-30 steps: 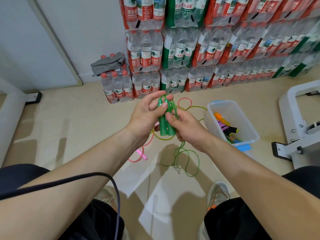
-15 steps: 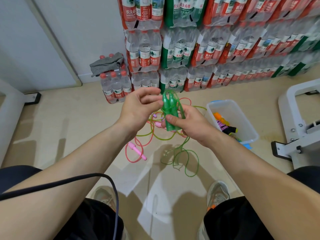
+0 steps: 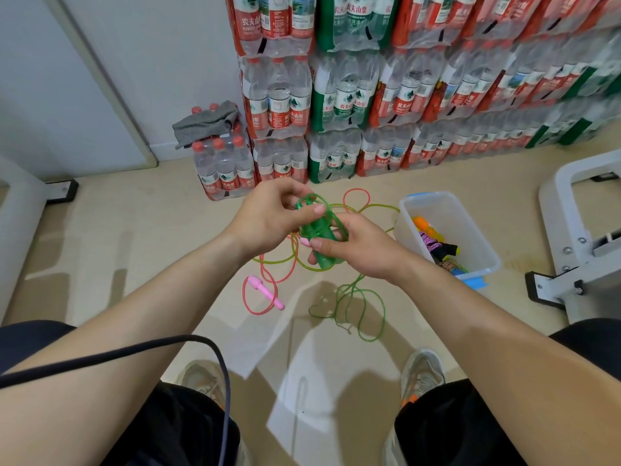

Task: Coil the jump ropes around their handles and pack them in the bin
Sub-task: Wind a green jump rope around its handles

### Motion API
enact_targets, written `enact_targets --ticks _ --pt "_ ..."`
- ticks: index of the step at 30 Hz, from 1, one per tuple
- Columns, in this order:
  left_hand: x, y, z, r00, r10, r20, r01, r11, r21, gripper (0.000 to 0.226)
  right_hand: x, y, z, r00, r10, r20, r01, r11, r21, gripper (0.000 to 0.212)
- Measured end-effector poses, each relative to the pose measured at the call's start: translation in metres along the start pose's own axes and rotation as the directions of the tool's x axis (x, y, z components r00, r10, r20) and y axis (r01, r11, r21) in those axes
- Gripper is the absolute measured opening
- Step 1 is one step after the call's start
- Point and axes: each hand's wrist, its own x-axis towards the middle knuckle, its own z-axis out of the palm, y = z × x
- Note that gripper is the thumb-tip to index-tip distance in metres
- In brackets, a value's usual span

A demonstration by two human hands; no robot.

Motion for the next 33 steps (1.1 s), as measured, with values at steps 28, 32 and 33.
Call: enact_targets --ticks 28,32,33 --pt "-0.003 -0.008 0.013 0.995 -0.041 0.086 0.026 0.985 0.169 0.028 0.004 -0.008 -0.027 0.92 0.034 -0.392 -0.124 0.971 -0.207 0.028" --pt "-0.005 -0.014 0.012 0.997 -0.043 0.065 0.026 0.971 0.237 0.037 0.0 -0.012 -0.026 0.969 0.046 -0.242 -0.123 0.94 -0.317 0.02" --pt "-0.006 -0.016 0.013 0.996 -0.044 0.071 0.025 0.966 0.256 0.037 -0.001 -0.014 -0.025 0.975 0.083 -0.208 -0.145 0.941 -0.305 0.022"
